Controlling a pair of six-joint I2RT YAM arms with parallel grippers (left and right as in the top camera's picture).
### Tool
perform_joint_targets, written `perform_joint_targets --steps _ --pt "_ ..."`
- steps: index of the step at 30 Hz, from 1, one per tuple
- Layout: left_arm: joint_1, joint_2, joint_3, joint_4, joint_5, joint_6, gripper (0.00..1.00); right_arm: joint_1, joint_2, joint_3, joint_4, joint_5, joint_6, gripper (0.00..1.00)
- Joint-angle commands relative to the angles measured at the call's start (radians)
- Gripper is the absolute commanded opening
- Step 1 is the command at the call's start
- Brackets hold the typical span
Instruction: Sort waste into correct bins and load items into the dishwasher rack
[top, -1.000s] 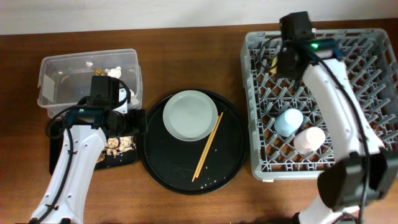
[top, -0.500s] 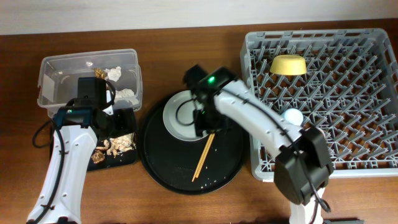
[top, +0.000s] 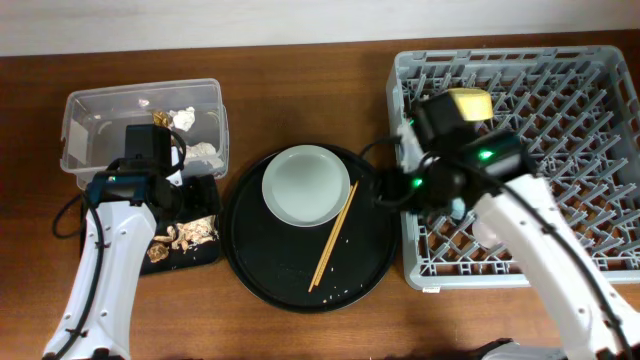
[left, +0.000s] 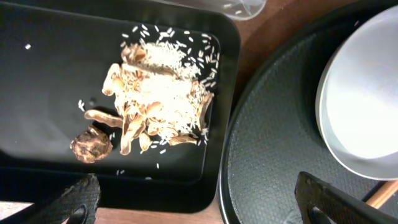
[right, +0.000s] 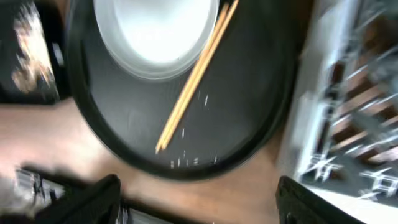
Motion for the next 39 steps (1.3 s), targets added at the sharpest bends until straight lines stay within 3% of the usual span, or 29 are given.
perform_joint_targets --steps 1,3,8,22,25,32,39 --pt "0.003 -0.015 0.003 -0.002 0.005 -0.010 0.99 0.135 0.008 -0.217 0.209 0.024 0.117 0.80" --pt "0.003 -0.015 0.003 -0.002 0.005 -0.010 0.99 0.224 0.053 -0.321 0.358 0.222 0.194 0.80" --pt "0.003 -0.015 0.003 -0.001 0.005 -0.010 0.99 0.277 0.275 -0.329 0.520 0.257 0.246 0.79" --pt "0.003 -0.015 0.003 -0.001 0.005 -0.010 0.99 0.278 0.380 -0.330 0.550 0.282 0.309 0.78" --pt "0.003 -0.015 0.003 -0.002 0.005 -0.010 0.99 0.278 0.410 -0.330 0.450 0.296 0.328 0.75" --pt "0.003 -0.015 0.003 -0.001 0.005 -0.010 0.99 0.277 0.310 -0.249 0.412 0.295 0.346 0.75" --pt "0.003 -0.015 0.003 -0.001 0.004 -0.010 0.99 0.328 0.426 -0.251 0.427 0.332 0.347 0.75"
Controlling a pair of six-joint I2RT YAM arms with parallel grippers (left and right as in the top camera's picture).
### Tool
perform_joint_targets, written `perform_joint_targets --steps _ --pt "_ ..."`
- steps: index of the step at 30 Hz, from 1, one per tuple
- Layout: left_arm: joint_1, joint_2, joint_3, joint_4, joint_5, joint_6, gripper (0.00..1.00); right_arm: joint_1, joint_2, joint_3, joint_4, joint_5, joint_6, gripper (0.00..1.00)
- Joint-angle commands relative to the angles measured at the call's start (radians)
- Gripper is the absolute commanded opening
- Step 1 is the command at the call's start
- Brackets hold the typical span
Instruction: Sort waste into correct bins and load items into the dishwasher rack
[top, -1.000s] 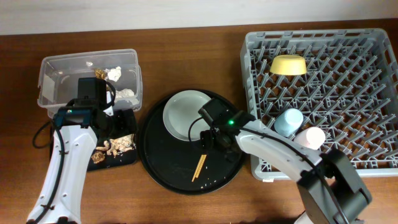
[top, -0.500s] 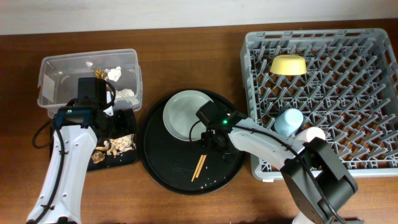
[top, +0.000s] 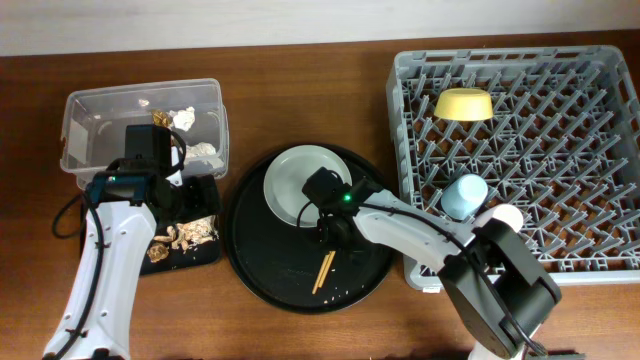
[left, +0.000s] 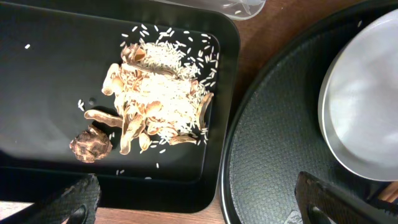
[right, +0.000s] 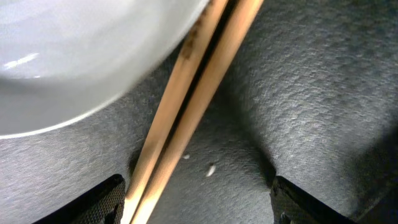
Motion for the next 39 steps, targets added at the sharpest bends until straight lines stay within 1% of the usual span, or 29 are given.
perform_joint_targets --steps 1,3,6,9,12,16,20,22,26,27,29,30,33,34,35,37,39 --pt "0.003 -0.015 0.003 0.000 0.004 -0.010 0.99 0.003 0.023 0.011 -0.049 0.054 0.006 0.75" --pt "0.003 -0.015 0.003 0.000 0.004 -0.010 0.99 0.001 0.022 0.011 -0.114 0.059 0.046 0.75" --pt "0.003 -0.015 0.003 0.000 0.004 -0.010 0.99 0.001 -0.023 0.037 -0.120 0.063 0.005 0.77" --pt "0.003 -0.015 0.003 -0.001 0.004 -0.010 0.99 -0.011 -0.087 0.069 -0.151 0.133 0.006 0.79" --pt "0.003 -0.015 0.003 -0.001 0.004 -0.010 0.99 -0.057 -0.087 0.068 -0.156 0.128 0.018 0.79" --pt "0.003 -0.015 0.003 -0.001 0.004 -0.010 0.99 -0.056 -0.072 -0.004 -0.098 0.109 0.063 0.79" --pt "0.003 -0.015 0.003 -0.002 0.004 -0.010 0.99 -0.056 -0.072 -0.071 -0.045 0.097 0.063 0.79" --pt "0.003 -0.015 0.003 -0.002 0.004 -0.010 0.99 -0.056 -0.072 -0.107 -0.002 0.050 0.063 0.79" --pt "0.003 -0.015 0.003 -0.002 0.004 -0.010 0.99 -0.056 -0.072 -0.119 0.011 0.026 0.070 0.79" --pt "0.003 -0.015 0.003 -0.002 0.004 -0.010 0.99 -0.055 -0.072 -0.120 0.008 0.026 0.070 0.77" --pt "0.003 -0.015 0.003 -0.002 0.004 -0.010 0.99 -0.055 -0.072 -0.120 -0.001 -0.051 0.083 0.63" --pt "0.003 -0.015 0.003 -0.002 0.004 -0.010 0.99 -0.056 -0.072 -0.120 -0.007 -0.060 0.119 0.59" --pt "0.003 -0.015 0.003 -0.002 0.004 -0.010 0.99 -0.056 -0.072 -0.120 -0.004 -0.053 0.119 0.28" --pt "0.003 -0.015 0.003 -0.002 0.004 -0.010 0.99 -0.056 -0.072 -0.120 0.002 -0.053 0.119 0.16" --pt "0.003 -0.015 0.003 -0.002 0.004 -0.010 0.99 -0.056 -0.072 -0.120 0.017 -0.059 0.119 0.07" --pt "0.003 -0.015 0.003 -0.002 0.004 -0.010 0.99 -0.057 -0.072 -0.113 0.055 -0.059 0.118 0.04" --pt "0.003 -0.015 0.003 -0.002 0.004 -0.010 0.99 -0.058 -0.074 -0.074 0.060 -0.028 0.110 0.04"
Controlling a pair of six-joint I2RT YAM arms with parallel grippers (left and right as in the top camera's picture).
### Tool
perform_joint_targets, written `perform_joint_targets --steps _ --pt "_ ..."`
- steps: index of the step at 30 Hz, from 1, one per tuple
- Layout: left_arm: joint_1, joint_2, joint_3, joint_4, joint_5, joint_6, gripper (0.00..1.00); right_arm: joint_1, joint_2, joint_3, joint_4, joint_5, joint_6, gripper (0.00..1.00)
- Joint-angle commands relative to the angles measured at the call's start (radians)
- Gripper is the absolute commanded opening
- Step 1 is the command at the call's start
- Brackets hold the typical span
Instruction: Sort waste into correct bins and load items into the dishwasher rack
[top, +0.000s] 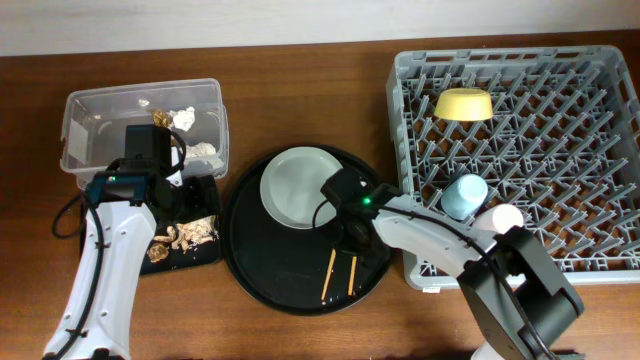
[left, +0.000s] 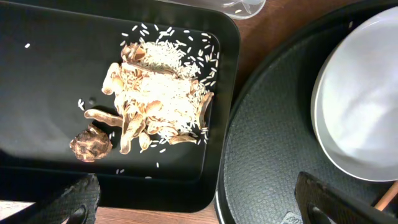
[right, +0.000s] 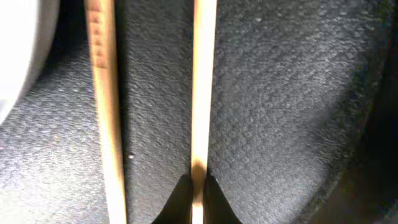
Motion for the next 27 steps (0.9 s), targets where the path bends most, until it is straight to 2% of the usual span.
perform_joint_targets --steps 1,4,7,10,12,16,18,20,22,24,25,26,27 --pt "0.003 -0.015 0.003 0.000 0.004 -0.010 0.99 -0.001 0.003 0.052 0.002 0.024 -0.049 0.04" --pt "0.003 -0.015 0.003 0.000 0.004 -0.010 0.99 -0.068 -0.064 0.169 -0.122 0.058 -0.179 0.04" --pt "0.003 -0.015 0.003 0.001 0.004 -0.010 0.99 -0.214 -0.173 0.354 -0.370 0.054 -0.443 0.04" --pt "0.003 -0.015 0.003 0.001 0.004 -0.010 0.99 -0.366 -0.186 0.417 -0.497 0.055 -0.600 0.04" --pt "0.003 -0.015 0.003 0.001 0.004 -0.010 0.99 -0.428 -0.168 0.410 -0.512 0.054 -0.619 0.04" --pt "0.003 -0.015 0.003 0.001 0.004 -0.010 0.99 -0.439 -0.078 0.340 -0.468 0.058 -0.640 0.06" --pt "0.003 -0.015 0.003 0.001 0.004 -0.010 0.99 -0.439 -0.076 0.340 -0.443 0.058 -0.640 0.17" --pt "0.003 -0.015 0.003 0.001 0.004 -0.010 0.99 -0.439 -0.113 0.381 -0.450 0.058 -0.639 0.34" --pt "0.003 -0.015 0.003 0.001 0.004 -0.010 0.99 -0.435 -0.189 0.456 -0.476 -0.010 -0.639 0.40" --pt "0.003 -0.015 0.003 0.002 0.004 -0.010 0.99 -0.435 -0.237 0.461 -0.430 -0.237 -0.639 0.91" --pt "0.003 -0.015 0.003 0.001 0.004 -0.010 0.99 -0.432 -0.226 0.457 -0.427 -0.264 -0.639 0.92" --pt "0.003 -0.015 0.003 0.000 0.004 -0.010 0.99 -0.430 -0.211 0.447 -0.430 -0.247 -0.637 0.88" --pt "0.003 -0.015 0.003 -0.001 0.004 -0.010 0.99 -0.433 -0.182 0.442 -0.421 -0.130 -0.576 0.70"
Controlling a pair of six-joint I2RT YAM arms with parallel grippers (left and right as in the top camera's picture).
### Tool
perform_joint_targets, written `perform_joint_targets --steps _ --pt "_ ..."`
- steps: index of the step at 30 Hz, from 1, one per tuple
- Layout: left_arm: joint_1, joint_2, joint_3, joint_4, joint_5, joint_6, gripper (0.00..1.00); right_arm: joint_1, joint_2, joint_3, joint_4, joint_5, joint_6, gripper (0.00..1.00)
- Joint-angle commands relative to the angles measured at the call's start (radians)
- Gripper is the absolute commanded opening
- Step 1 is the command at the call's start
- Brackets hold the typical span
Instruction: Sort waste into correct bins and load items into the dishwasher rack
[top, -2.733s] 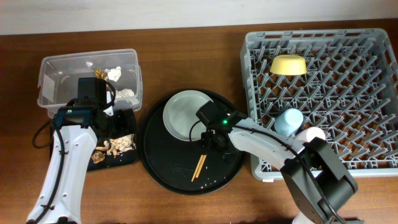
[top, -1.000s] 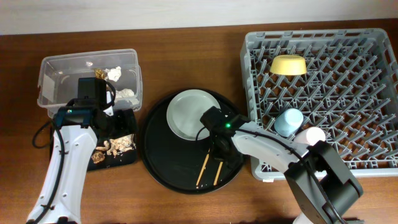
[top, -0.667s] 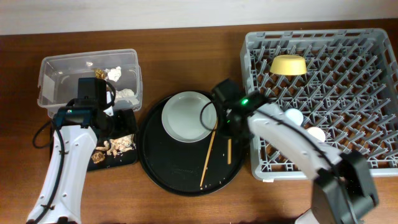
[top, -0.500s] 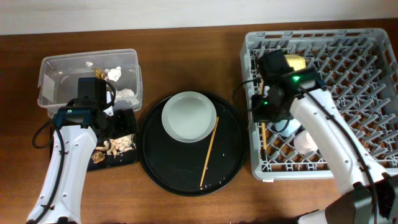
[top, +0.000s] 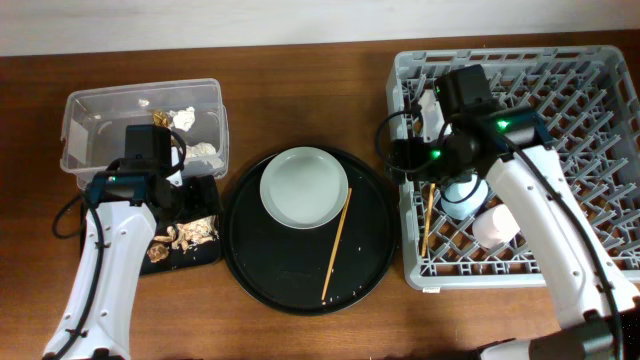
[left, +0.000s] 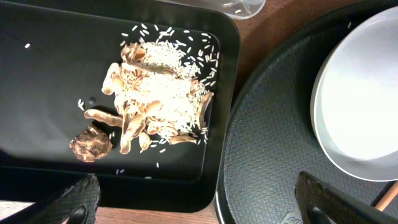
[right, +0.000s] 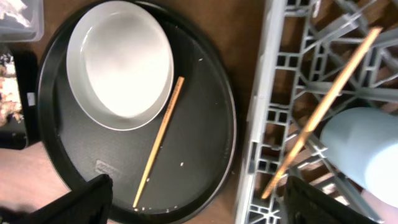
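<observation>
One wooden chopstick (top: 430, 215) (right: 317, 112) lies slanted in the grey dishwasher rack (top: 560, 130) (right: 267, 93), beside a light blue cup (top: 462, 197) (right: 360, 143). The other chopstick (top: 336, 245) (right: 158, 140) lies on the round black tray (top: 270, 270) next to the white bowl (top: 304, 186) (right: 121, 59). My right gripper (top: 408, 155) (right: 202, 205) hangs open and empty above the rack's left edge. My left gripper (top: 185, 195) (left: 199, 205) is open over the seam between the round tray and the black rectangular tray (left: 50, 81) of food scraps (left: 155, 99).
A clear plastic bin (top: 100, 120) holding crumpled tissue stands at the back left. A white cup (top: 495, 225) sits in the rack near the blue one. Rice grains are scattered on both trays.
My right gripper was low on the round tray, shut on one chopstick. Now it is open above the rack's left edge and that chopstick lies in the rack. The left arm is unchanged.
Both chopsticks lay together against the bowl while my right gripper was open by the rack. Then it was down at the chopsticks, then shut on one, with the two apart. Now one chopstick is in the rack, the other on the tray.
</observation>
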Motion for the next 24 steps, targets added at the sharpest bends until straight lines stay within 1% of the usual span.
perform_joint_targets --steps 1,2,3,4,8,9,11,13,14,16,18,21,23,24 --pt "0.003 -0.015 0.003 -0.001 0.004 -0.010 0.99 0.002 0.061 -0.008 0.044 0.208 0.090 0.69" --pt "0.003 -0.015 0.003 -0.001 0.004 -0.010 0.99 0.001 0.071 -0.008 0.066 0.283 0.091 0.64" --pt "0.003 -0.015 0.003 0.000 0.004 -0.010 0.99 -0.002 0.089 -0.008 0.098 0.339 0.115 0.53" --pt "0.003 -0.015 0.003 0.000 0.004 -0.010 0.99 -0.012 0.111 -0.008 0.123 0.349 0.116 0.50" --pt "0.003 -0.015 0.003 0.001 0.004 -0.010 0.99 -0.097 0.209 -0.008 0.185 0.356 0.119 0.49" --pt "0.003 -0.015 0.003 0.002 0.004 -0.010 0.99 -0.103 0.216 -0.008 0.201 0.356 0.119 0.48" --pt "0.003 -0.015 0.003 0.001 0.004 -0.010 0.99 -0.102 0.233 -0.008 0.221 0.356 0.119 0.43" --pt "0.003 -0.015 0.003 0.001 0.004 -0.010 0.99 -0.102 0.275 -0.008 0.221 0.352 0.119 0.41" --pt "0.003 -0.015 0.003 0.001 0.003 -0.010 0.99 -0.102 0.289 -0.008 0.235 0.348 0.119 0.37" --pt "0.003 -0.015 0.003 0.001 0.003 -0.010 0.99 -0.101 0.291 -0.008 0.265 0.340 0.119 0.19" --pt "0.003 -0.015 0.003 0.001 0.003 -0.010 0.99 -0.101 0.291 -0.008 0.285 0.337 0.119 0.04" --pt "0.003 -0.015 0.003 0.001 0.003 -0.010 0.99 -0.101 0.291 0.036 0.292 0.337 0.119 0.04" --pt "0.003 -0.015 0.003 0.002 0.003 -0.010 0.99 -0.101 0.291 0.048 0.314 0.329 0.115 0.08" --pt "0.003 -0.015 0.003 0.002 0.003 -0.010 0.99 -0.101 0.291 0.048 0.324 0.303 0.103 0.08"
